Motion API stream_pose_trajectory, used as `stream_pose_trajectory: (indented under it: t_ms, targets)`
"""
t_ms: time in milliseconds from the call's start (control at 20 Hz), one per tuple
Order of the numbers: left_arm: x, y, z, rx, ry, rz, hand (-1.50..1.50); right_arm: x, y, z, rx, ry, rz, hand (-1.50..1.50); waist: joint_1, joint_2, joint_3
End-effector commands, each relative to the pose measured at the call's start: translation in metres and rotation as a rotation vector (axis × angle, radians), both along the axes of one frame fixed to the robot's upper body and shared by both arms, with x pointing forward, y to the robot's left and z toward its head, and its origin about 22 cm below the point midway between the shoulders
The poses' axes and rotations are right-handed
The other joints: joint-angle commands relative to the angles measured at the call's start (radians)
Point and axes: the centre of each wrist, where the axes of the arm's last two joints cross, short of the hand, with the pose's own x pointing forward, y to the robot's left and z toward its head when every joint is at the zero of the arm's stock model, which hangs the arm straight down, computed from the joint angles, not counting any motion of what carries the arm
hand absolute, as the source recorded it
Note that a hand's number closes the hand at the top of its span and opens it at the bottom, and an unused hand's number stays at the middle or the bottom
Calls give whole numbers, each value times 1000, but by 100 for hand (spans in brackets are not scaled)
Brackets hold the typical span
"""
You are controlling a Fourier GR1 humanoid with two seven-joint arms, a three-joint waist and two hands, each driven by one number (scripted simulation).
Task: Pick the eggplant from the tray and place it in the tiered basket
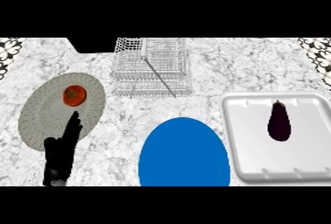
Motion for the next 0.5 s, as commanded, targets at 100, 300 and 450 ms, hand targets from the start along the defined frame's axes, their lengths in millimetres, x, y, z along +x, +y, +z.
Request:
stream_pose_trajectory:
  t_ms: [100, 300, 450]
  targets:
    - [-15, -19, -16, -13, 14, -54, 0, -23, 26, 11, 36, 185, -22, -150, 44, 1, -3]
    - [-13, -17, -18, -1, -5, -41, 0, -33, 19, 15, 137, 525, 112, -150, 50, 6, -7]
    - [-4, -26, -8, -12, -24, -86, 0, -29, 25, 26, 81, 737, 143, -150, 66, 10, -8]
